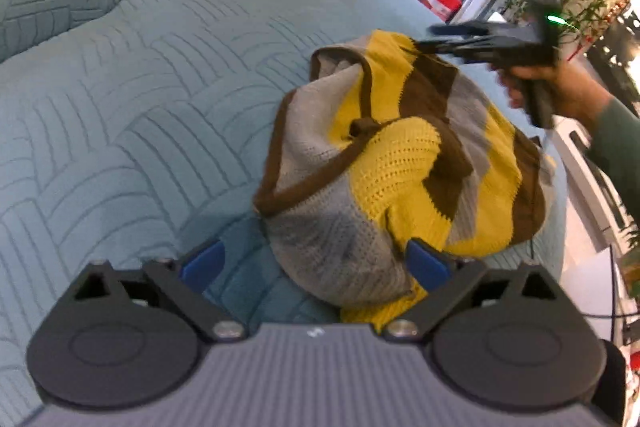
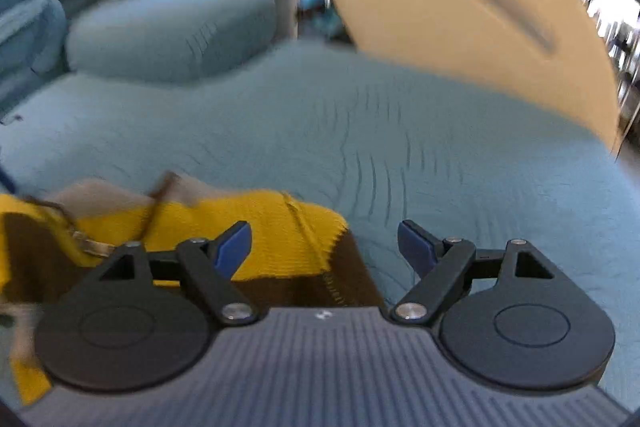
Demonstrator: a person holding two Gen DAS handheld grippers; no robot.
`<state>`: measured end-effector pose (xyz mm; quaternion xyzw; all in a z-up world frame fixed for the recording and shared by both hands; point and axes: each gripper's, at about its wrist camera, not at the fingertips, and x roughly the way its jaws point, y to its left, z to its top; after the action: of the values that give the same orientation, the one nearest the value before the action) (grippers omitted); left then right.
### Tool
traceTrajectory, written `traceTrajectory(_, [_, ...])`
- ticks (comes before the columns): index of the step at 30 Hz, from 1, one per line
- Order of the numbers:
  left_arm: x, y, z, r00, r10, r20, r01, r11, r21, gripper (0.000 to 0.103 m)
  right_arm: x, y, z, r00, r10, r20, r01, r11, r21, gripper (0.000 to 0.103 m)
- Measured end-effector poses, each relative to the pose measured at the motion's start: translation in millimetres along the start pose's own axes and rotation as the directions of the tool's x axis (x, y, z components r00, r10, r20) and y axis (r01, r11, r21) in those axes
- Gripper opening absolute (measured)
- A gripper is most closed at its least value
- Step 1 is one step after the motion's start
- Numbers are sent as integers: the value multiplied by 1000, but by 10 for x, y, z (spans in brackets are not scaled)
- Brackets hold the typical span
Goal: Fold clothes
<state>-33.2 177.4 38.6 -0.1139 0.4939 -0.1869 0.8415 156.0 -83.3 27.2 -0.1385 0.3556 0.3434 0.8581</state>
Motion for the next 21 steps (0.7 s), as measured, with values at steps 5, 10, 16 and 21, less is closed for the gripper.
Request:
traceTrajectory(5, [113, 19, 55, 1000, -8, 14, 9, 999, -52, 97, -41, 100, -97, 999, -13, 38, 12, 1000, 13, 14])
traceTrajectory(10, [208, -130, -3, 997, -44, 69, 44, 999, 1, 98, -1298, 363, -316, 905, -182, 385, 181, 983, 38, 14])
traceTrajectory(16, [204, -270, 111, 975, -151, 165, 160, 986, -40, 97, -2361, 585, -708, 809, -200, 553, 209, 977, 48, 14])
traceTrajectory(21, [143, -252, 404, 954, -155, 255, 178, 982, -70, 98, -2735, 658, -942, 798, -210, 566, 241, 970, 20, 14])
